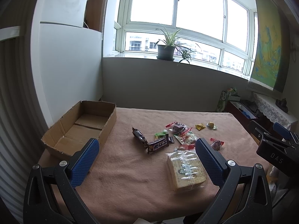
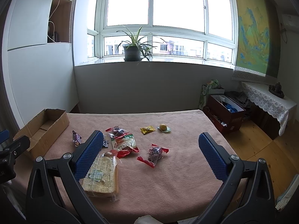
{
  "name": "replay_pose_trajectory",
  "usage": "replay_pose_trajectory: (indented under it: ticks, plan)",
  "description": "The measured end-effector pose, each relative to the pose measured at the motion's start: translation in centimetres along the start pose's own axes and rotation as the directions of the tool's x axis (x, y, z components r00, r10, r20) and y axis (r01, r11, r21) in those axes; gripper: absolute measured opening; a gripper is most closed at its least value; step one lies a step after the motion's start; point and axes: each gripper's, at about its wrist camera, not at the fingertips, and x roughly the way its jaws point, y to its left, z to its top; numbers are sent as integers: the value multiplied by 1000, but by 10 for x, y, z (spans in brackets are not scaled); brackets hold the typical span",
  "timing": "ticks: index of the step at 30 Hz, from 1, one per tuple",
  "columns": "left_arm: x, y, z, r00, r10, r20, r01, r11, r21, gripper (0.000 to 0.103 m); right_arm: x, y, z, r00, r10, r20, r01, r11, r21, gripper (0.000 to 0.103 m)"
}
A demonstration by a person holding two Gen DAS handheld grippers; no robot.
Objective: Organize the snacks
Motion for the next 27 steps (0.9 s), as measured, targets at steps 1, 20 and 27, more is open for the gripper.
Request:
replay_pose_trajectory:
  ticks: [1, 20, 27]
  plan:
    - [0, 0, 0, 1000, 0, 0, 0, 1000, -1, 102, 0, 0, 0, 1000, 0, 0, 0, 1000, 0, 103]
    - [-1, 3, 0, 1000, -2, -2, 2, 1000, -5, 102, 2, 1, -2, 1000, 3, -7, -3, 1000, 5, 103]
    - [-2, 3, 1, 1000, -2, -4, 2, 1000, -6, 102, 3, 2, -4, 1000, 5, -6, -5, 1000, 0, 103]
